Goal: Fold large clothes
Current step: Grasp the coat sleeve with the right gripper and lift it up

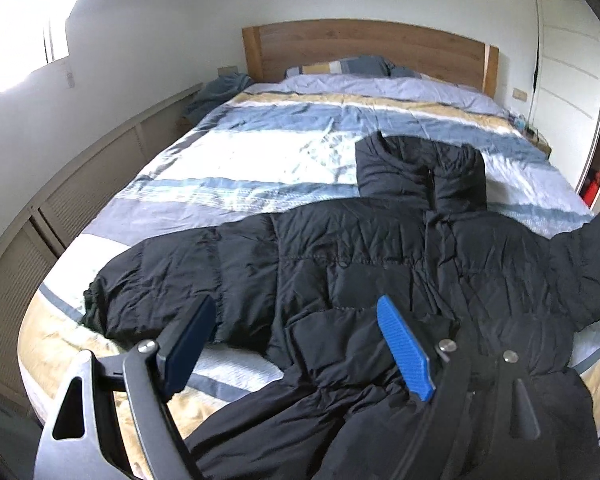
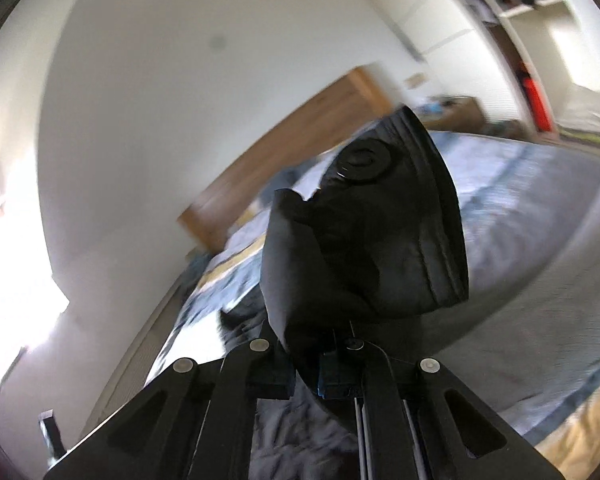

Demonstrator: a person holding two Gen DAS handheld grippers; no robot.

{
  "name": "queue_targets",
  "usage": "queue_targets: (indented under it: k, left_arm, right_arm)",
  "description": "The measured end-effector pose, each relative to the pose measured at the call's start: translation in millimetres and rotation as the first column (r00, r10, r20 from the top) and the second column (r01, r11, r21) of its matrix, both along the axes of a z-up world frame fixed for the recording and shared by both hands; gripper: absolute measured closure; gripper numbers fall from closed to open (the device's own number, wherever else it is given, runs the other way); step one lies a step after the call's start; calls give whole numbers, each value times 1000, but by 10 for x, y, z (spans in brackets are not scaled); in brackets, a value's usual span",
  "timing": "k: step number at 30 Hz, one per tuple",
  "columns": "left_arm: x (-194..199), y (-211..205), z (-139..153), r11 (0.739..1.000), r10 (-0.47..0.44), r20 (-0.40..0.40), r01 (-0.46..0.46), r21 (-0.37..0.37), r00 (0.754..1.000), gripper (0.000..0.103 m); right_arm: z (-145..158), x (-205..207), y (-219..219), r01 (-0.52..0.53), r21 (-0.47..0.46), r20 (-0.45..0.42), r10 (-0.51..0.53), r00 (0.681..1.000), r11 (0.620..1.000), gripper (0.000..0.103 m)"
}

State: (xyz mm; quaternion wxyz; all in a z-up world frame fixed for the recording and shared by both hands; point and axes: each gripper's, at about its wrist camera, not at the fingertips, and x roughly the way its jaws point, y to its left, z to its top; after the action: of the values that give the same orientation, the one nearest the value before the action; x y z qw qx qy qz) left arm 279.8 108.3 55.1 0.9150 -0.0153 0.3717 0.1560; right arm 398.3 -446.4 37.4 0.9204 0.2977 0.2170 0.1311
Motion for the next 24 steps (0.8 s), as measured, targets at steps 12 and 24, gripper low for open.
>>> queue_targets:
  k: [12, 24]
  left_arm:
    - [-518, 255, 239, 999, 38, 45, -37, -16, 998, 20]
    - [-744, 325, 185, 998, 62, 30, -61, -29, 998, 20]
  right_arm:
    - [-75, -428, 1238, -328, -160, -52, 324, 945, 931, 95]
    - [-805, -431, 1969, -511, -279, -258, 449, 856, 813, 95]
